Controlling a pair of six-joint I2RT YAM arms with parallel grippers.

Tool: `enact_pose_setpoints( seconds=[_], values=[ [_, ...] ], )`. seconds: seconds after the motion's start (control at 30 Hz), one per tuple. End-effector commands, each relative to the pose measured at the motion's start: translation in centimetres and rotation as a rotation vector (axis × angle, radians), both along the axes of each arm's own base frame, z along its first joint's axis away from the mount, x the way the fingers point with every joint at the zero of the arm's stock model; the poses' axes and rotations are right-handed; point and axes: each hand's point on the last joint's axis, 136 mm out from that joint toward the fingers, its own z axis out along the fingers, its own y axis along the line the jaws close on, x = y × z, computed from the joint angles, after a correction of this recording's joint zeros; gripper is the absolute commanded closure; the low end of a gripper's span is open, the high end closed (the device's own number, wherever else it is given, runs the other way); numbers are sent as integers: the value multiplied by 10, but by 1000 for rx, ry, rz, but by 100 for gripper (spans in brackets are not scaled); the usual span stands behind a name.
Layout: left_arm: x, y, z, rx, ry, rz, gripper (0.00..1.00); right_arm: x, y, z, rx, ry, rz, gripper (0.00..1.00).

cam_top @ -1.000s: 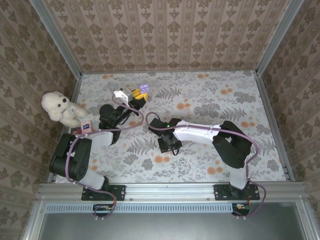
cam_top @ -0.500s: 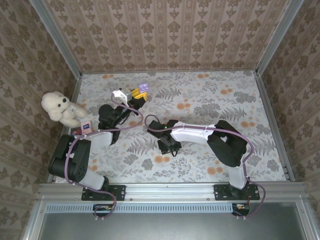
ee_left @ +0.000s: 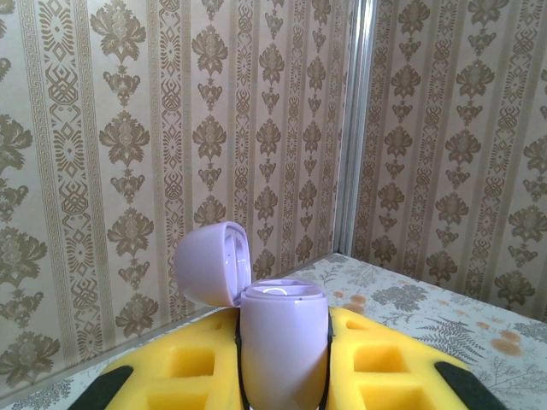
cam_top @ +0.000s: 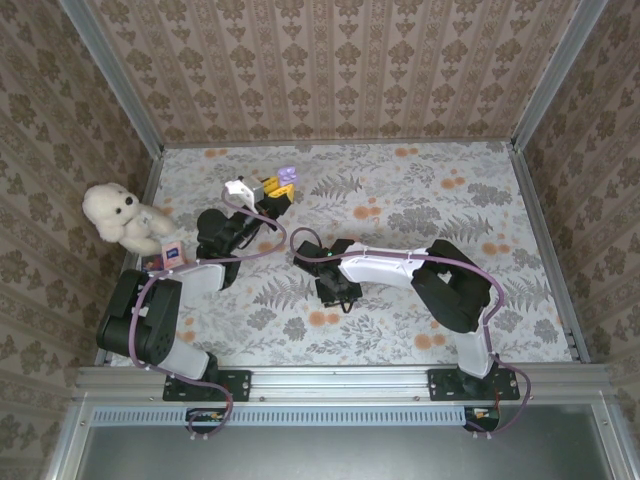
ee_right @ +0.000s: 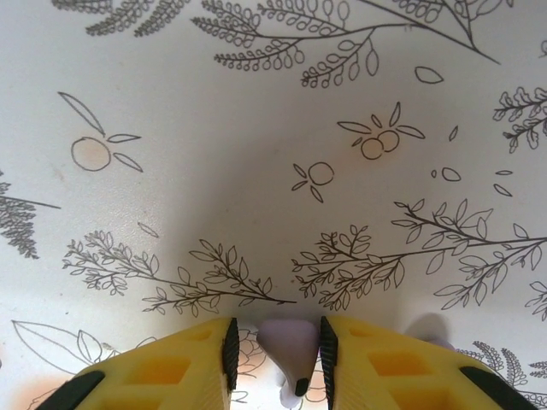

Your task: Insert the wireless bluetooth earbuds into the charging case

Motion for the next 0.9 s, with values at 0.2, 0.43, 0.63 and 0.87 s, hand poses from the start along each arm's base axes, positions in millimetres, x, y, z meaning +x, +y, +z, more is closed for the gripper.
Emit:
enact_pose_setpoints(
  seconds=[0.2,0.43,0.63,0.87],
  values=[
    [-8,4,20,-38,-48,-3,100,0,-7,-4,-53,-7,-35,67],
    [-9,4,19,-37,-44,-10,100,-2,-10,-7,-57,-4,-40,72],
    [-9,4,19,-38,-43,-12,100,-4,-12,-9,-49,-8,-40,78],
    [-8,2,18,-37,-36,-19,100,-4,-12,-3,-23,-28,-39,81]
  ],
)
